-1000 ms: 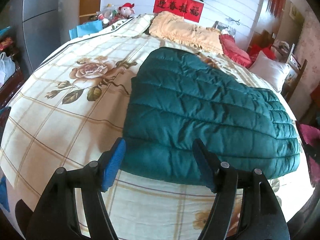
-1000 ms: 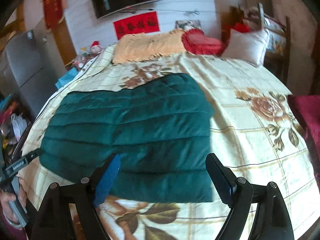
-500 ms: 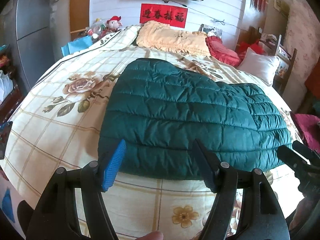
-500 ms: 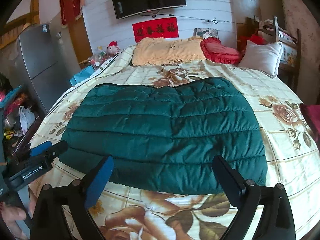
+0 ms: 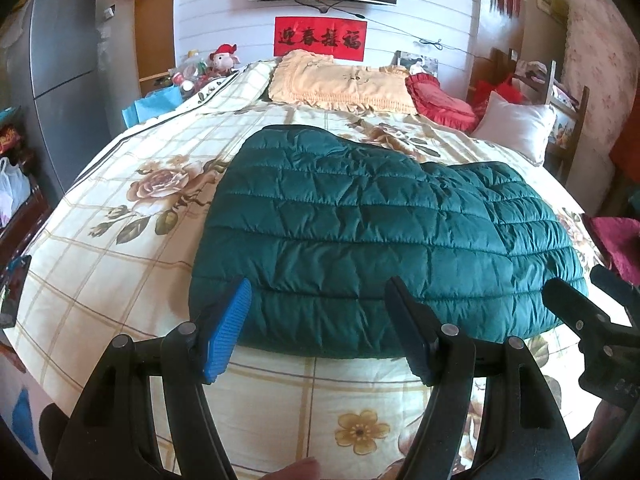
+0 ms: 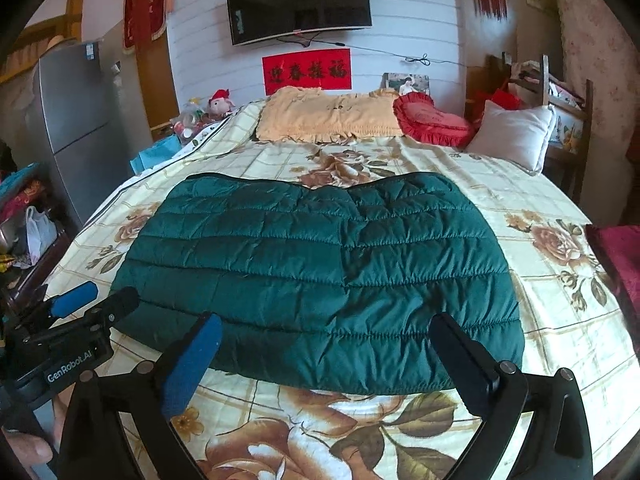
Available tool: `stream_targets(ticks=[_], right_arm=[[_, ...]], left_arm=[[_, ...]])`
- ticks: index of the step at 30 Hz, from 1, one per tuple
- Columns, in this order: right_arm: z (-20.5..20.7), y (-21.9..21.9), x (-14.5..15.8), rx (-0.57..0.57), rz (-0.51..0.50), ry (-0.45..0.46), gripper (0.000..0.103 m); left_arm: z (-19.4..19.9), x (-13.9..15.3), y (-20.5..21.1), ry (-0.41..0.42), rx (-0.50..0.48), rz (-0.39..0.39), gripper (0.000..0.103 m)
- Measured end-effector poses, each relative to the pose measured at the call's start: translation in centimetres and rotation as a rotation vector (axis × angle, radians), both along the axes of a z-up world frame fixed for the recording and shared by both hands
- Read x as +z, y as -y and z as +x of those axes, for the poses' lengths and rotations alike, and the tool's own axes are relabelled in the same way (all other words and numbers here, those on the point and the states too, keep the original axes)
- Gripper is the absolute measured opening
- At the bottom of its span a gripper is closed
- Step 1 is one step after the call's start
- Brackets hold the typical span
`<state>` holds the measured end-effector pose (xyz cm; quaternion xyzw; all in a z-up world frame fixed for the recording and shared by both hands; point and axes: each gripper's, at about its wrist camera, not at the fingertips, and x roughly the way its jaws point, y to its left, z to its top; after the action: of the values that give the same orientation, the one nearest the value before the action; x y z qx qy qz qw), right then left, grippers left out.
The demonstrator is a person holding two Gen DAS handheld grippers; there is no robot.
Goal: Fold large clothes
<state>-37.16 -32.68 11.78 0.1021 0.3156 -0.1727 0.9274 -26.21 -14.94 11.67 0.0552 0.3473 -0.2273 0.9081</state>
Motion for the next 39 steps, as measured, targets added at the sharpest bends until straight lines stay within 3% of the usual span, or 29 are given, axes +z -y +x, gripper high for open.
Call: stream_targets(ticks=[39], right_arm=[[0.45,0.99,-0.71,-0.008,0.047,-0.01,0.103]], left_arm=[[0.25,-0.92,0.78,-0.02,-0.012,0.014,0.07]])
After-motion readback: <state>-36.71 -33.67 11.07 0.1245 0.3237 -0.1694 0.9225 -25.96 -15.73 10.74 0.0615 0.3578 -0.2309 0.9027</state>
